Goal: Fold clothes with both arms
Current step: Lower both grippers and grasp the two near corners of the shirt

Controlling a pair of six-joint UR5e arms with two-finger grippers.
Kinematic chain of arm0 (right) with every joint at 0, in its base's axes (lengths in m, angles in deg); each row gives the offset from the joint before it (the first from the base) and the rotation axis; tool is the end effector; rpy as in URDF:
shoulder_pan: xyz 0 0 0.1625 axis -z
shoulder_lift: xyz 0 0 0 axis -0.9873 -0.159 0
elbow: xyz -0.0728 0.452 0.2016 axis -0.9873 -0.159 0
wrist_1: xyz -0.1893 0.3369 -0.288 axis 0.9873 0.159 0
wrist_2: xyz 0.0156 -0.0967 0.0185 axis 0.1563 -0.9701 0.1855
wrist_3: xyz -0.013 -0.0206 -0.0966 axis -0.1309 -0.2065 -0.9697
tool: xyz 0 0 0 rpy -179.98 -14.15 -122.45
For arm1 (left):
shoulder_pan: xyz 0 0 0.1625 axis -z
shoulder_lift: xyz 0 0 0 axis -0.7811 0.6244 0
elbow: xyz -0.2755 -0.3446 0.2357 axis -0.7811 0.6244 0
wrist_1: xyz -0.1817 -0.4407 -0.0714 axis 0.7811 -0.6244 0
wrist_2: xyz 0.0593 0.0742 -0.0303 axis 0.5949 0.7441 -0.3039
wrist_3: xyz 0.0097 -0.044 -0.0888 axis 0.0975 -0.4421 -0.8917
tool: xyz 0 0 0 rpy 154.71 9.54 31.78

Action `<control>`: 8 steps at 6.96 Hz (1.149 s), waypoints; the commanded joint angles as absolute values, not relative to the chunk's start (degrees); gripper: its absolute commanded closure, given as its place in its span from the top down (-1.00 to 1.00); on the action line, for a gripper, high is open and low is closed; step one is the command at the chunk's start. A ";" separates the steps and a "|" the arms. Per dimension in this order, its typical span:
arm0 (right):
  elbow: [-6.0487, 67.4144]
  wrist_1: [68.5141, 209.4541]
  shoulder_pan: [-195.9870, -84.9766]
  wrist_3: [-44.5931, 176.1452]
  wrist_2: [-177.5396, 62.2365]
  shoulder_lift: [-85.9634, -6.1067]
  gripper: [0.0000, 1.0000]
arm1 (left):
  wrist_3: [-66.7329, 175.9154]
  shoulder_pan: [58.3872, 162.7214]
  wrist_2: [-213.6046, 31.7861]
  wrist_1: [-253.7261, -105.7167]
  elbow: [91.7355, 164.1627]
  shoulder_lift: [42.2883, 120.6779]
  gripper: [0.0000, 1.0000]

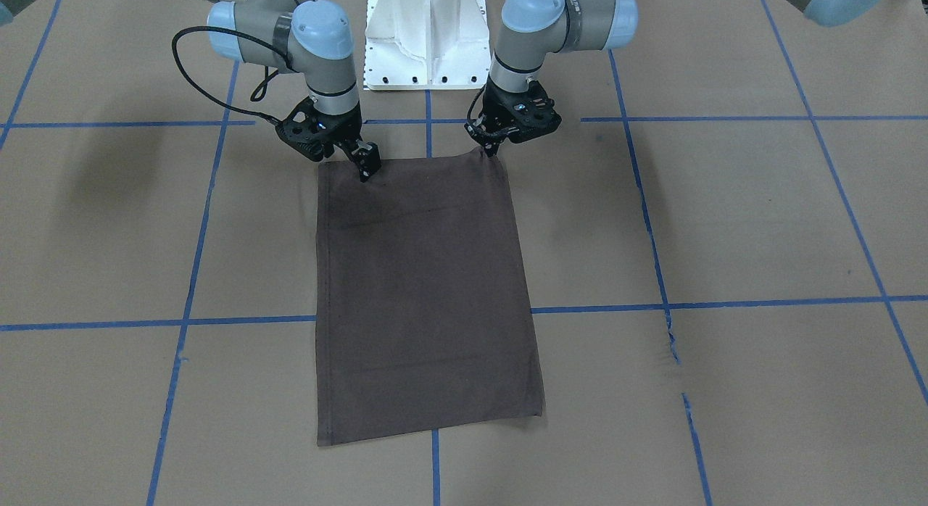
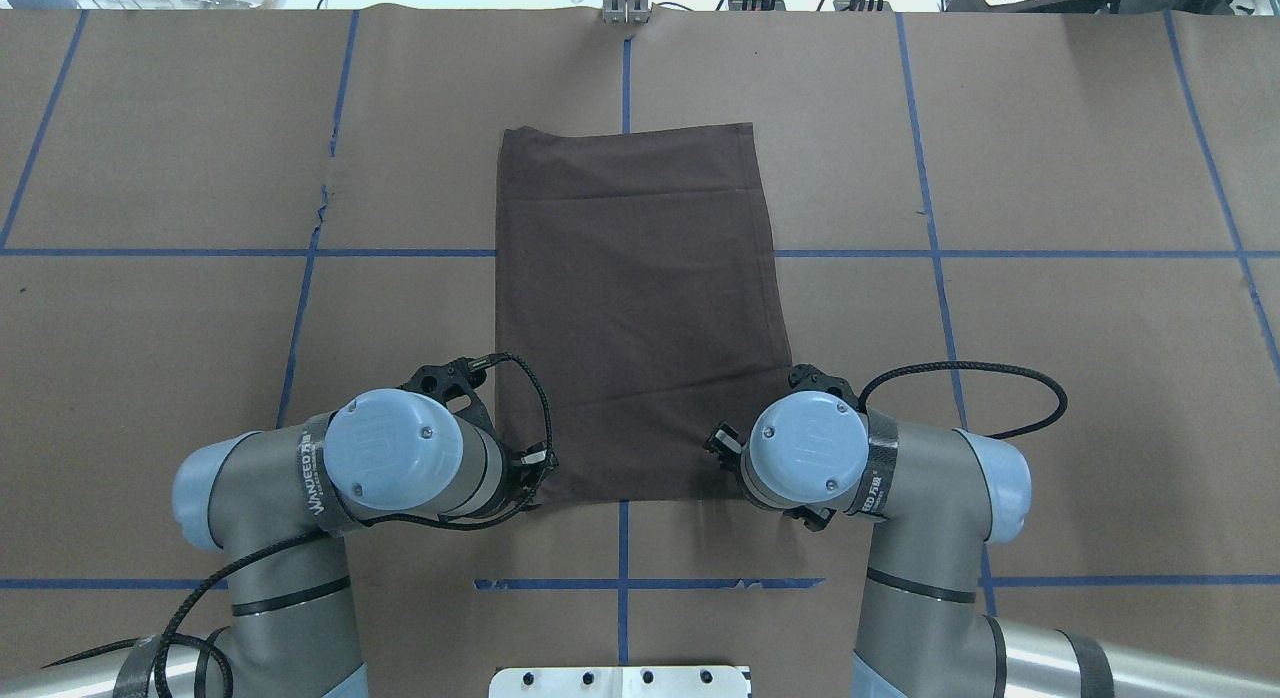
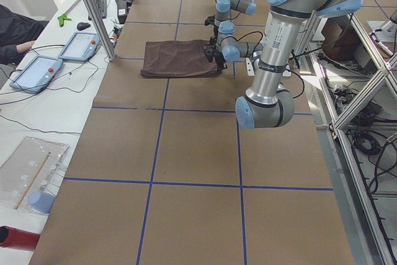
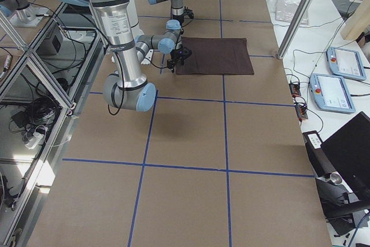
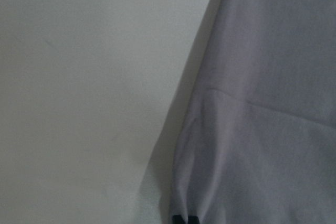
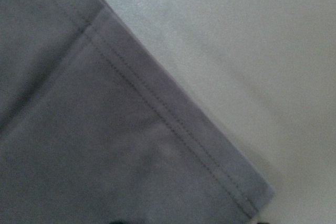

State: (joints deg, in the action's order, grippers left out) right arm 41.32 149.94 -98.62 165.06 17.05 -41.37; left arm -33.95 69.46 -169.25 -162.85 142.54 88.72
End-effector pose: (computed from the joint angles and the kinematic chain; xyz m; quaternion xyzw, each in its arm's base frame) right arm -0.6427 -0.3318 0.3385 -0.0872 -0.3417 0.3253 0.8774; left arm 0.6356 -0.3299 0.2788 -0.0590 0.4381 -0.2061 0.8730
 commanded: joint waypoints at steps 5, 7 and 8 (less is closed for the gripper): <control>41.31 150.39 -98.60 164.50 17.15 -40.92 -1.00 | -33.95 69.46 -169.22 -162.85 142.62 88.70 -1.00; 41.40 150.39 -98.78 164.41 17.15 -40.74 -1.00 | -33.95 69.46 -169.22 -162.85 142.62 88.78 -1.00; 41.40 150.48 -98.95 164.41 17.24 -40.48 -1.00 | -33.95 69.55 -169.31 -162.85 142.62 88.78 -1.00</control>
